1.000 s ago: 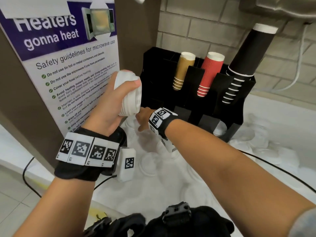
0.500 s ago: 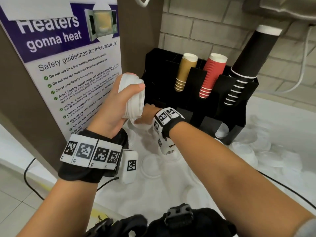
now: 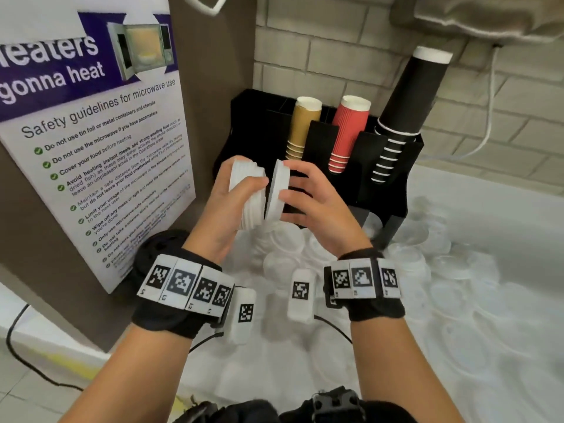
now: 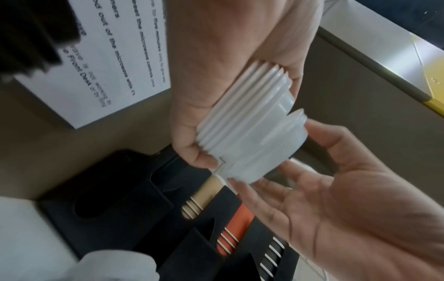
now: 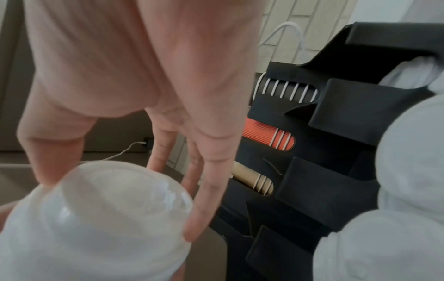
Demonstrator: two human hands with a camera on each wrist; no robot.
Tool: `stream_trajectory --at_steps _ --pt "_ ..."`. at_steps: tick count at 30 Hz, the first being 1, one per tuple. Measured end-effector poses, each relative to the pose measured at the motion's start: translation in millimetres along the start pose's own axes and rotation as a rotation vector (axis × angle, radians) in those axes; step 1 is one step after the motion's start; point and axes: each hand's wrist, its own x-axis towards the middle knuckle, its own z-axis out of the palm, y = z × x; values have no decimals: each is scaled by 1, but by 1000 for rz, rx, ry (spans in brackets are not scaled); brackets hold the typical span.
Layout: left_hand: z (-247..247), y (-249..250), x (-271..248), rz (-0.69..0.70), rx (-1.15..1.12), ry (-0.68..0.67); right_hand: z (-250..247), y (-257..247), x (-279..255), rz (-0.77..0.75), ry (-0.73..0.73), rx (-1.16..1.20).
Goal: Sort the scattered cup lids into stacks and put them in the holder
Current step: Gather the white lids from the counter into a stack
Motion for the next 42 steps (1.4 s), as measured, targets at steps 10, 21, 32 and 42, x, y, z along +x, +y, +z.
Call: stream_trajectory --at_steps 10,21,32,42 --pt "14 -8 -8 -33 6 -154 3 -1 -21 -47 35 -90" --pt "14 -4 -11 -36 33 -175 3 -5 -18 -78 22 -117" --pt "2 7 -1 104 -53 75 -10 16 36 358 -194 -1151" --pt "-4 8 -2 110 -42 74 13 71 73 443 -360 -1409"
